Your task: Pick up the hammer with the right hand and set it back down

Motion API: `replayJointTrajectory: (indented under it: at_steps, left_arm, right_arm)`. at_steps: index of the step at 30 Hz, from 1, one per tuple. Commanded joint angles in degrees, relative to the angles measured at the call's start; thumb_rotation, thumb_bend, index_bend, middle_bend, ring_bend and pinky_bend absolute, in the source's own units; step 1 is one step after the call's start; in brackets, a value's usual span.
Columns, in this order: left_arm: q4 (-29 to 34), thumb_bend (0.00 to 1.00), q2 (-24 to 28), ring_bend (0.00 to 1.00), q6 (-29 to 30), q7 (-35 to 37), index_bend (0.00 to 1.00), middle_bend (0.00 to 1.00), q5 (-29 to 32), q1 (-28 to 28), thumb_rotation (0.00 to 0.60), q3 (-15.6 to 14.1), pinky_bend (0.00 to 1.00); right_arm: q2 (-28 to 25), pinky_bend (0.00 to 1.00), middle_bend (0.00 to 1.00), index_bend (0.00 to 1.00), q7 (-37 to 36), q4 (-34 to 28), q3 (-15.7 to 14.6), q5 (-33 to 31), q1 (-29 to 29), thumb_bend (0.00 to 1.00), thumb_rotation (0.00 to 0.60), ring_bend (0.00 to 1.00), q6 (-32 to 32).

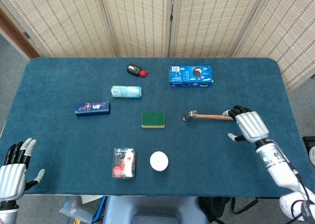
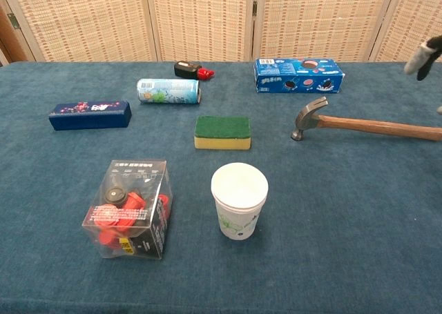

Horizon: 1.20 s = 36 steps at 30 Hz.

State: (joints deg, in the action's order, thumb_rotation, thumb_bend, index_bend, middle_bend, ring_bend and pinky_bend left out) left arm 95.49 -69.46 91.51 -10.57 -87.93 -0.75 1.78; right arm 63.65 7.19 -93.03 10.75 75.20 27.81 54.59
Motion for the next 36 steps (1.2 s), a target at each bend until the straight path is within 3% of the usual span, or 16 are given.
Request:
replayJointTrajectory:
  at_steps: [1, 19, 26, 36]
  left_arm:
    - [0.0, 0.26, 0.1, 0.00, 0.3, 0.3, 0.00, 0.00, 0.1, 0.2, 0.600, 0.0, 0.00]
    - [-0.1, 0.26, 0.5, 0.00, 1.3, 0.4, 0.00, 0.00, 0.5, 1.5, 0.600, -0.2, 0.00]
    - [-0.6, 0.26, 0.4, 0.00, 1.5, 0.8, 0.00, 0.00, 1.0, 2.0, 0.600, -0.2, 0.00]
    - [-1.5, 0.26, 0.0, 0.00, 1.2, 1.8, 0.00, 0.00, 1.5, 2.2, 0.600, -0.1, 0.00]
  right_arm:
    - [4.0, 0.24, 0.32, 0.28, 2.1, 3.8, 1.7, -3.7, 3.9, 0.20, 0.600, 0.16, -3.8]
    - [20.9, 0.24, 0.34, 0.28, 5.6, 24.3, 1.5, -11.8, 15.7, 0.24, 0.600, 0.16, -14.2]
    - [24.4, 0.24, 0.34, 0.28, 5.4, 28.7, 1.0, -12.9, 17.5, 0.33, 0.600, 0.16, -15.7]
    - [26.3, 0.24, 0.35, 0.28, 5.9, 30.9, 0.0, -14.0, 18.4, 0.33, 0.600, 0.16, -16.4]
